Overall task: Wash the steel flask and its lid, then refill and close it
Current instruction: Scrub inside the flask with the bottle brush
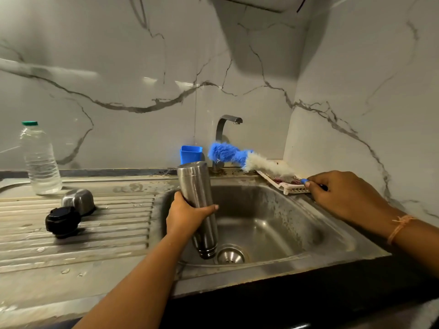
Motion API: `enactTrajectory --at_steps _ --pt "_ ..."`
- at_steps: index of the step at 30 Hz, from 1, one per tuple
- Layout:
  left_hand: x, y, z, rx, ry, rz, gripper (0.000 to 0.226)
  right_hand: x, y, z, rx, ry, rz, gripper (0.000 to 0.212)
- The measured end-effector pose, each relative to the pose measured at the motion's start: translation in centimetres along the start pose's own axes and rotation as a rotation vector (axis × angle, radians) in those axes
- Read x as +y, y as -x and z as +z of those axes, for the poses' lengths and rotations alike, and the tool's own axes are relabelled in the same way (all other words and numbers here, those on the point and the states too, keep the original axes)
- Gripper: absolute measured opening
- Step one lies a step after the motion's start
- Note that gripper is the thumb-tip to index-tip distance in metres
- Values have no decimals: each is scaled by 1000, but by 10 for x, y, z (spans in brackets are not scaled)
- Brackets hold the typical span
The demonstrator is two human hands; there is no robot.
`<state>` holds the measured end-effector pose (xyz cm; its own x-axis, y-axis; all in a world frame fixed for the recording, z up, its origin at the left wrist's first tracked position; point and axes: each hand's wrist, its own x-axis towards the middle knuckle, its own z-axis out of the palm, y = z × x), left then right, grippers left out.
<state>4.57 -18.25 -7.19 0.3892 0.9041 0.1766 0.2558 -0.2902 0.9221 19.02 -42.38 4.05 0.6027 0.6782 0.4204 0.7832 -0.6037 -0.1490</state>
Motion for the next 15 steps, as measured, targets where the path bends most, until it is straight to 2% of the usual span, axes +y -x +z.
enactTrajectory --at_steps 3,7,11,15 --pt "-2 -5 1 3 140 -92 84 1 1 5 -29 8 41 30" --pt "0 -7 -1 -34 458 -281 98 1 0 11 -8 -37 86 31" --pt "0 -8 -4 -56 649 -371 66 1 -4 19 18 -75 104 32" --pt "2 -8 -5 -78 672 -389 65 -8 -7 31 15 -132 107 33"
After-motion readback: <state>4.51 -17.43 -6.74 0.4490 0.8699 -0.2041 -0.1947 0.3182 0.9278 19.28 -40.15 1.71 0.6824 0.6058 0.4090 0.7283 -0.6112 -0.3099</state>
